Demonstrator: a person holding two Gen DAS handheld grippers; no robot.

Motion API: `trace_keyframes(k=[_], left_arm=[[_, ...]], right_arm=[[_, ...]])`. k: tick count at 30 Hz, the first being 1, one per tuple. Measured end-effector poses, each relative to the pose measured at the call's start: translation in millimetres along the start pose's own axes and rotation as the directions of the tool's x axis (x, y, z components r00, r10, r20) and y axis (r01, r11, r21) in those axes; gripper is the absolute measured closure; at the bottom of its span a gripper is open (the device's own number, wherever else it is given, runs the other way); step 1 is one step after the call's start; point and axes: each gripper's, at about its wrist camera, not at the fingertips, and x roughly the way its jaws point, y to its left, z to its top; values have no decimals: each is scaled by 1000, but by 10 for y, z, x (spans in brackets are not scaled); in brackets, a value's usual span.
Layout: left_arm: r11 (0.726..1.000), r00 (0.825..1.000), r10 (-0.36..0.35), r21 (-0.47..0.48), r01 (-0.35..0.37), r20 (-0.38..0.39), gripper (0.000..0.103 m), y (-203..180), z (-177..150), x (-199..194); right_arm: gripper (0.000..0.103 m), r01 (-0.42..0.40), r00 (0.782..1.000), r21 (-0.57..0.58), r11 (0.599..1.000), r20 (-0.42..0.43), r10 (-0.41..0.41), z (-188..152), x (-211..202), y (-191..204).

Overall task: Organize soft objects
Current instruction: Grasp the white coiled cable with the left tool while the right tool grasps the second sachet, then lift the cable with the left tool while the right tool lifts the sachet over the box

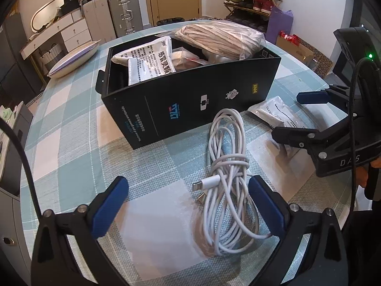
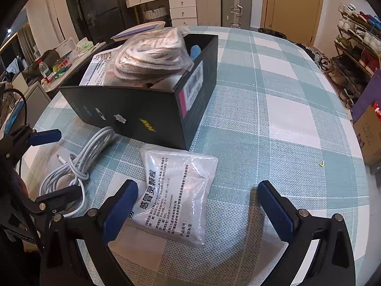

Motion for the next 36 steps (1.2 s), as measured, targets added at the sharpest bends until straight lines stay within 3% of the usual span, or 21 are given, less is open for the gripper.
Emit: trace_keyframes(k=[2, 8, 11, 13, 15, 18, 24, 36], left_arm=[[1000, 1000, -9, 7, 9, 0, 6, -14, -7, 1], [998, 999, -54, 24, 54, 4, 21, -58, -34, -22], [995, 996, -92, 28, 92, 5, 34, -75, -41, -48], [992, 993, -121, 28, 121, 9, 51, -86, -47, -73], [988, 988, -154, 25, 154, 11, 62, -92, -50, -92], [986, 986, -163, 27, 163, 17, 68, -93, -54, -110], [986, 986, -167, 23, 166, 26, 69, -87, -47, -136], [984, 981, -179, 18, 178, 72, 69, -5, 13, -248]], right_arm=[[3, -2, 1000, -19, 1000, 4, 2, -6, -5, 38], [23, -25, 1000, -74, 997, 14, 26, -15, -25, 123], [35, -36, 999, -91, 995, 25, 39, -35, -50, 159], [44, -44, 998, -99, 994, 28, 47, -36, -59, 182], [47, -56, 998, -106, 993, 30, 60, -41, -69, 199], [49, -64, 997, -112, 992, 37, 69, -46, -73, 207], [55, -91, 994, -125, 988, 48, 98, -48, -92, 220], [57, -142, 981, -167, 976, 111, 161, -26, -268, 287]])
